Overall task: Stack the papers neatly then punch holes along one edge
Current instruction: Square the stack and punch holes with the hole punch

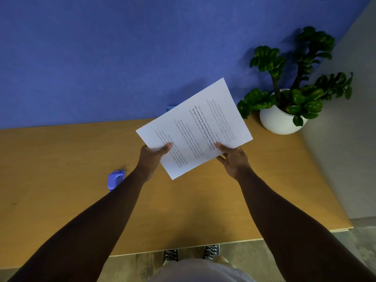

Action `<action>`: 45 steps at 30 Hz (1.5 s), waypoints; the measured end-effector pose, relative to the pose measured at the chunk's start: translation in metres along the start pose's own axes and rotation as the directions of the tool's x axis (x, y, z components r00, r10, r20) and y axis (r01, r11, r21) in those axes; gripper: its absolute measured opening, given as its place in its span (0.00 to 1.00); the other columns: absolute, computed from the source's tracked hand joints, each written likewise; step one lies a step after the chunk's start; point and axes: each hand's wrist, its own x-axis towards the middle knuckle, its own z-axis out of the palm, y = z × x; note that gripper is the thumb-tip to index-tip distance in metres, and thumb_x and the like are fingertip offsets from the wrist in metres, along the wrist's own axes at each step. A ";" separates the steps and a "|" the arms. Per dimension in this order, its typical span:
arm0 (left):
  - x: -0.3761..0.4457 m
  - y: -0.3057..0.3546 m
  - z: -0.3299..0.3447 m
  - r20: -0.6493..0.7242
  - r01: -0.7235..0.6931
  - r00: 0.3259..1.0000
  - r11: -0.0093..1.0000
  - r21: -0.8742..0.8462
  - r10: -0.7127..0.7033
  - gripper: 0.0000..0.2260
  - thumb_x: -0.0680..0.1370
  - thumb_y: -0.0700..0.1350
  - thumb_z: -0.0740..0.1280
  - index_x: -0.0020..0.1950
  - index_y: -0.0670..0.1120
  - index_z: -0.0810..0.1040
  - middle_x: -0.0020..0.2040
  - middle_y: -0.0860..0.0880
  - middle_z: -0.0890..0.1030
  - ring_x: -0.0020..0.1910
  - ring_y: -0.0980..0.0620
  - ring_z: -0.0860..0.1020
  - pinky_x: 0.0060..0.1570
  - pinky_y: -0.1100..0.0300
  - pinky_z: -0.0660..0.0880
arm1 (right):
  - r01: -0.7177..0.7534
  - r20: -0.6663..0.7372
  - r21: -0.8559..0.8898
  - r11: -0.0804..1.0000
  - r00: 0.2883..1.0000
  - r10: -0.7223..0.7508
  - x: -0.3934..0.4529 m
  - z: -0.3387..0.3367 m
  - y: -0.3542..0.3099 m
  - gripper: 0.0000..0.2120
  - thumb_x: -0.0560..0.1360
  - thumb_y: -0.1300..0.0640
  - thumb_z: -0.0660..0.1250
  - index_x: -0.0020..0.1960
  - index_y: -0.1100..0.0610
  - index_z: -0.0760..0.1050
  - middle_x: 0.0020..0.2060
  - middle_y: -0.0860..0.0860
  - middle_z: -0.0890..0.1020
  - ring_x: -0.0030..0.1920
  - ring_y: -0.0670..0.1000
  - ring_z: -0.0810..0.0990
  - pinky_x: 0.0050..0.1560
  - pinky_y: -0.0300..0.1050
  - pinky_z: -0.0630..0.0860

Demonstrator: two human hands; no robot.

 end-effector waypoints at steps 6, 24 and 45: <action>0.006 0.007 -0.029 -0.031 -0.020 0.999 0.991 0.136 0.024 0.13 0.73 0.41 0.76 0.57 0.46 0.83 0.54 0.51 0.86 0.52 0.51 0.85 0.45 0.62 0.81 | 0.053 -0.098 -0.163 0.985 0.993 -0.069 -0.005 -0.024 -0.012 0.16 0.72 0.63 0.74 0.57 0.55 0.77 0.55 0.52 0.83 0.57 0.54 0.82 0.49 0.47 0.82; -0.016 -0.024 -0.014 -0.070 0.044 0.997 0.976 0.214 -0.029 0.08 0.72 0.41 0.78 0.48 0.50 0.84 0.45 0.54 0.87 0.44 0.54 0.86 0.39 0.63 0.81 | 0.002 -0.167 -0.575 0.818 0.979 -0.120 -0.013 -0.051 0.012 0.11 0.67 0.62 0.78 0.46 0.51 0.83 0.44 0.46 0.87 0.47 0.52 0.85 0.44 0.44 0.82; -0.019 -0.041 -0.017 -0.067 0.157 0.988 0.930 0.331 -0.142 0.16 0.70 0.40 0.78 0.57 0.44 0.82 0.50 0.49 0.85 0.49 0.51 0.84 0.45 0.59 0.79 | 0.001 -0.150 -0.608 0.794 0.982 -0.115 -0.022 -0.054 0.016 0.13 0.69 0.64 0.76 0.49 0.50 0.80 0.44 0.47 0.84 0.45 0.49 0.84 0.38 0.38 0.78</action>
